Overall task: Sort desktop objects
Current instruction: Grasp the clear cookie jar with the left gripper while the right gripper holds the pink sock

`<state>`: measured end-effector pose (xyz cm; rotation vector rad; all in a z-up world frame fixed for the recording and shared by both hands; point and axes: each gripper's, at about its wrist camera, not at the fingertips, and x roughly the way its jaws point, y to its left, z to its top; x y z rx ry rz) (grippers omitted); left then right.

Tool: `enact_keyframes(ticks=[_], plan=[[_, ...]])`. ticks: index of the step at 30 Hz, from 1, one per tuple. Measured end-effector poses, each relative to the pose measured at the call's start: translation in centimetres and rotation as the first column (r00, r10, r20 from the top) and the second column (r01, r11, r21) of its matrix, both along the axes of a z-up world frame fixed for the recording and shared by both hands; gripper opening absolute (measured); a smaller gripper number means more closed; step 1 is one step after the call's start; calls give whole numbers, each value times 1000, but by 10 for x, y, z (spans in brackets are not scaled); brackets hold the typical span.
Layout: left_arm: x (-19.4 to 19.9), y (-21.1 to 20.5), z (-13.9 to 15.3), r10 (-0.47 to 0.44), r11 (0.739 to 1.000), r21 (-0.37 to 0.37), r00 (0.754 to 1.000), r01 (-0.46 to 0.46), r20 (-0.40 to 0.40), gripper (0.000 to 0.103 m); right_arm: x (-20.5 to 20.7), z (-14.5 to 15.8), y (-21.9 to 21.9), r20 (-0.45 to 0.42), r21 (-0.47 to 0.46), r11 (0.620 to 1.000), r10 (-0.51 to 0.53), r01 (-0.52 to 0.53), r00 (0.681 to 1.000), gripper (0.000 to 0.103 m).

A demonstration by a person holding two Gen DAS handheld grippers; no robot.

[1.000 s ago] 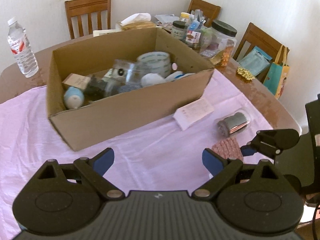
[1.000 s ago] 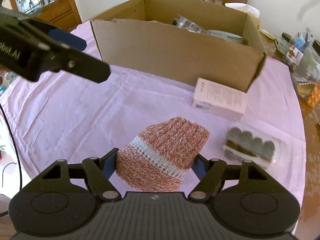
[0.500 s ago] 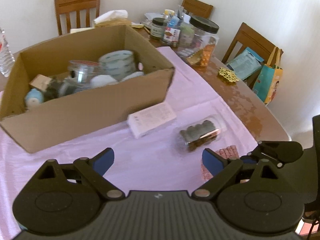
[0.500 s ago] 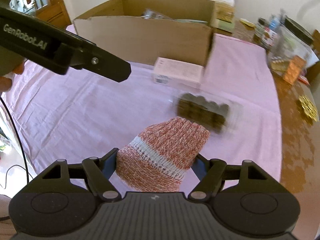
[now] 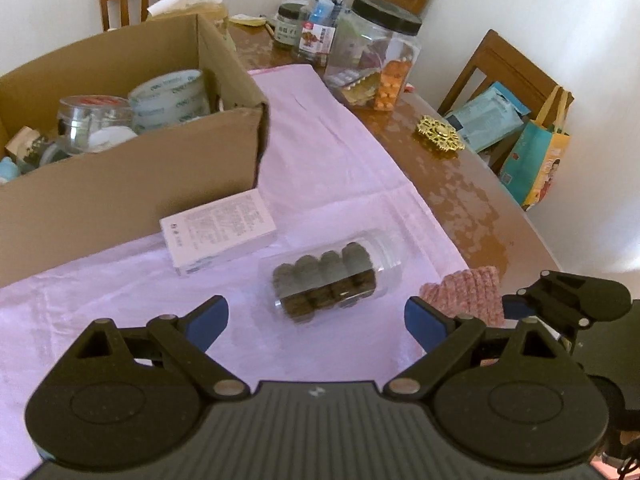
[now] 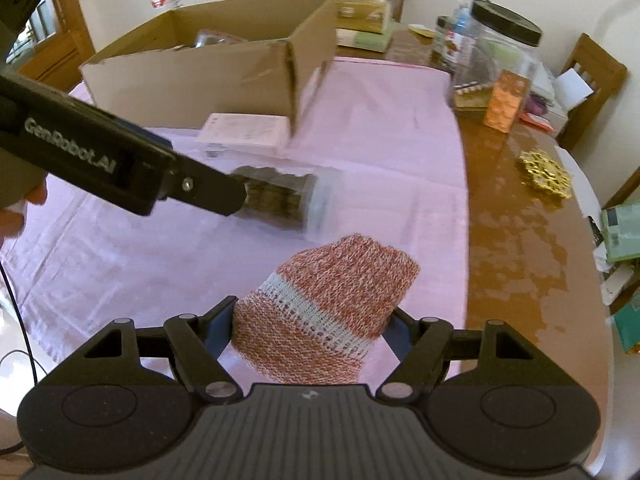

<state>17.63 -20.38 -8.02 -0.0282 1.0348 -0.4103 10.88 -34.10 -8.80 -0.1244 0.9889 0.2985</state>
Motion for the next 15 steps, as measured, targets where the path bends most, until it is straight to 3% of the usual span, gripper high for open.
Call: enact_keyframes(ticks=[15], plan=[[24, -32, -16, 165, 986, 16, 985, -164, -45, 95, 33, -4, -42, 24, -13, 1000, -25, 26, 999, 79]])
